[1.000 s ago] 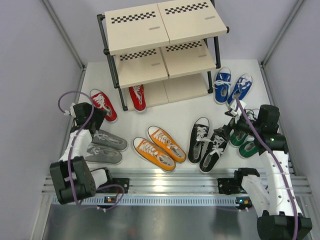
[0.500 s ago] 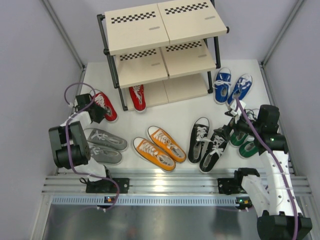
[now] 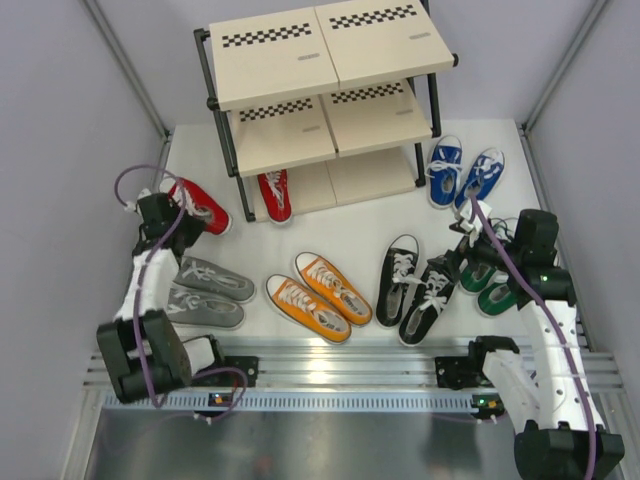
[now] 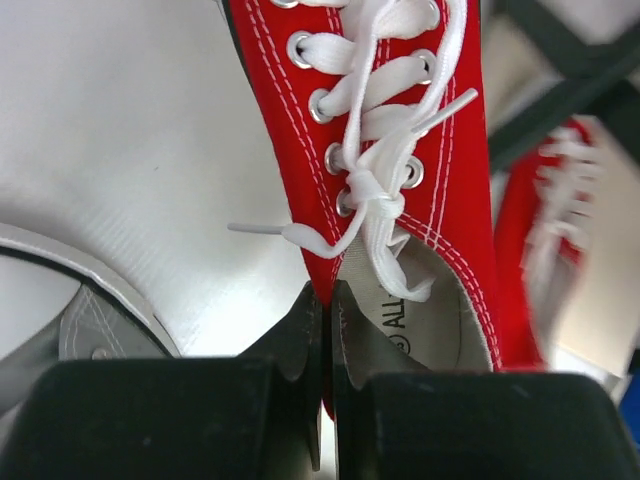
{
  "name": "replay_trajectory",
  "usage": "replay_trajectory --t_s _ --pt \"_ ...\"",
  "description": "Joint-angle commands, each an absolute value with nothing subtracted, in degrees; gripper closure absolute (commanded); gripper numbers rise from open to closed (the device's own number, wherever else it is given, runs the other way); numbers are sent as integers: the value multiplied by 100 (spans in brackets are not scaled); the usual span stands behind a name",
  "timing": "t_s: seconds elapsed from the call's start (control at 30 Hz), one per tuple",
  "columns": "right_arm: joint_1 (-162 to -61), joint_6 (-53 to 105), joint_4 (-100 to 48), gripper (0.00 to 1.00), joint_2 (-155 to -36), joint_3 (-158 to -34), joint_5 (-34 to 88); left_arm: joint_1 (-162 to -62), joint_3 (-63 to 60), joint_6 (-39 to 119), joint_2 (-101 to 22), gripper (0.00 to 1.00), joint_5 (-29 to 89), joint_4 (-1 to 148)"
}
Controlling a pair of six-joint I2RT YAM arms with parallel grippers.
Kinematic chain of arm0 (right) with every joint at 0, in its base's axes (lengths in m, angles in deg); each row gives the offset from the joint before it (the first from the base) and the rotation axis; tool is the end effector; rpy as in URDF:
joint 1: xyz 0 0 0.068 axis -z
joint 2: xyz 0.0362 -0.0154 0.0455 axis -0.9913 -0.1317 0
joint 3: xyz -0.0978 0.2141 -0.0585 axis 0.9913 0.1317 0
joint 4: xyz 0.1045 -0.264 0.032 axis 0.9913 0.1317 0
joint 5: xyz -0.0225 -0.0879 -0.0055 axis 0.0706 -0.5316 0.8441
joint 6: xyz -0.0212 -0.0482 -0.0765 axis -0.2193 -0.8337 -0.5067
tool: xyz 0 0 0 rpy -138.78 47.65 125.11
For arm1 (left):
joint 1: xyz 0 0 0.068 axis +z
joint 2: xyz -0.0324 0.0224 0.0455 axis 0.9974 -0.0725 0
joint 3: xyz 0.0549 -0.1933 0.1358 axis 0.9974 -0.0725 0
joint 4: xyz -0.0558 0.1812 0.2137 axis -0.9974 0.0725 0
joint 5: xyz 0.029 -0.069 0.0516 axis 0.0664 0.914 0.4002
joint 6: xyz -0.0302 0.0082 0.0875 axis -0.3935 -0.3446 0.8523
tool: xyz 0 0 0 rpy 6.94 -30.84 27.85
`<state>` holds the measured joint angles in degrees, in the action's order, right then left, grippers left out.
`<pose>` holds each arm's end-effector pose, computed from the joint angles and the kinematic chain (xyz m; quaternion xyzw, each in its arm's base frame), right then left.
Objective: Place and organize the shoes onto the shoe shelf
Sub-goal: Pick up the shoe at the center of the board.
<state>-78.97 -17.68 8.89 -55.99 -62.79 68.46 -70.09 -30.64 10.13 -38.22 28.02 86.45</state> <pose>0.2247 0.0500 0.2590 -0.4177 0.7142 0.2008 0.5245 0.3259 0.0822 0.1447 -0.4155 0.8112 -0.1407 0.3867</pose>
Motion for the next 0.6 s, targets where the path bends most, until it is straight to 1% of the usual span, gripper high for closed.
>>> replay_trajectory --t_s 0.0,0.2,0.27,0.33,0.37,0.57 --pt "-7988 -1942 878 1 -5587 -6246 6964 -7029 -3180 1205 -2393 100 3114 8216" --pt "-7980 -2013 983 1 -5552 -6307 7253 -7055 -3673 1329 -289 100 3518 8901" --pt "-7980 -2048 1159 1 -5552 -6447 7359 -7046 -3681 1346 359 100 3946 9007" --pt "-7988 -2170 1439 1 -5570 -6657 7447 -7055 -3612 1276 652 100 4290 9008" --pt "-7988 -2206 1545 1 -5587 -6754 7473 -7064 -3533 1267 688 100 4727 9043" --pt "-7988 -2777 2740 1 -5719 -7642 7772 -7555 -2962 1232 592 100 5671 9025"
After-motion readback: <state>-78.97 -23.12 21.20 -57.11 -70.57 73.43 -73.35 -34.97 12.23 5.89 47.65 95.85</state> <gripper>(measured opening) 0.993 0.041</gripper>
